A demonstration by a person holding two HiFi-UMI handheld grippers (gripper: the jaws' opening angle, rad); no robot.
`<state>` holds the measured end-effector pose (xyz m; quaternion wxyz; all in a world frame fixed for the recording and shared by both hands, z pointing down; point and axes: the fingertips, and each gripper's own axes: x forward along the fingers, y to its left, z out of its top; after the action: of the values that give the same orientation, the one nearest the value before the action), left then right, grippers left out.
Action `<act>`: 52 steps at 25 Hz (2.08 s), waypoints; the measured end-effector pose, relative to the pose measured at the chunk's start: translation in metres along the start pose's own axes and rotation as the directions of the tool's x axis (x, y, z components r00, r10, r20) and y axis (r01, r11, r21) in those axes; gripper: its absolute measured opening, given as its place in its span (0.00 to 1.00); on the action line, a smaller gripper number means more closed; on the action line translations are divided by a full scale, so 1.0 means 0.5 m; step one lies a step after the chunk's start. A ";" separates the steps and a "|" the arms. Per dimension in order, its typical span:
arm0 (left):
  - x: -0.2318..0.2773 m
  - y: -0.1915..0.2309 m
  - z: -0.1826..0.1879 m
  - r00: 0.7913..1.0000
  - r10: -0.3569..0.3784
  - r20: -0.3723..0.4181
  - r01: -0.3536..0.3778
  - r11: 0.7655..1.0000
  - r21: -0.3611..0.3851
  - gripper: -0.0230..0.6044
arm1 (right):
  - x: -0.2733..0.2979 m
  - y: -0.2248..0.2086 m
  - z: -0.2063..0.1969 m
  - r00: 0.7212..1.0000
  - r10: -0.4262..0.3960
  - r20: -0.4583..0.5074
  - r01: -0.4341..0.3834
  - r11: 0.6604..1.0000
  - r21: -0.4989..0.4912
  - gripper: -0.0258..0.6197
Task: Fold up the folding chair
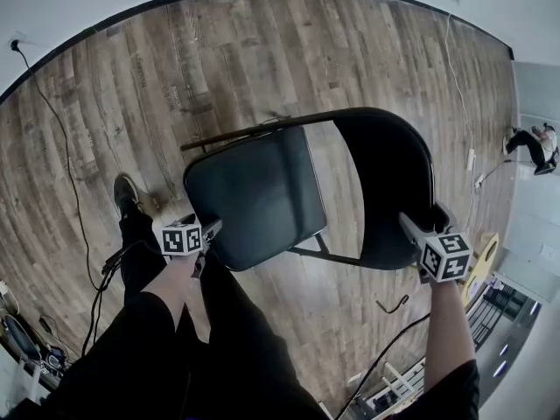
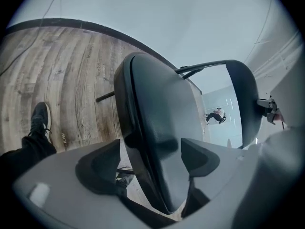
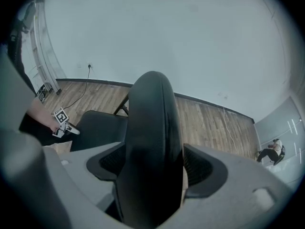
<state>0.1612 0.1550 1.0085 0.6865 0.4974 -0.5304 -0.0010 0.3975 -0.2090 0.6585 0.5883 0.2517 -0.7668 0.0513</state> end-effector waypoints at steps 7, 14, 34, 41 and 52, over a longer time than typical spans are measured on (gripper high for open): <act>0.028 0.016 -0.001 0.988 -0.153 0.025 0.154 0.988 -0.003 0.71 | 0.027 0.010 0.005 0.998 0.063 0.006 -0.063 0.998 -0.002 0.61; 0.045 -0.011 0.013 0.936 -0.352 0.028 0.351 0.936 0.028 0.71 | 0.035 0.026 -0.002 0.991 0.129 -0.044 -0.130 0.991 -0.026 0.61; 0.047 -0.031 0.022 0.812 -0.584 0.023 0.584 0.810 -0.045 0.46 | 0.028 0.046 -0.005 0.934 0.334 -0.125 -0.325 0.942 0.083 0.31; 0.034 -0.034 0.023 0.820 -0.572 0.016 0.572 0.819 -0.055 0.45 | 0.014 0.060 0.004 0.932 0.338 -0.128 -0.327 0.940 0.100 0.28; 0.010 -0.046 0.028 0.840 -0.542 0.004 0.541 0.839 -0.065 0.45 | -0.014 0.086 0.018 0.935 0.331 -0.129 -0.320 0.943 0.094 0.27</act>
<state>0.1651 0.1310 0.9955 0.6776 0.6049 -0.3629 -0.2079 0.3717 -0.1730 0.6586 0.6157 0.1377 -0.7514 0.1932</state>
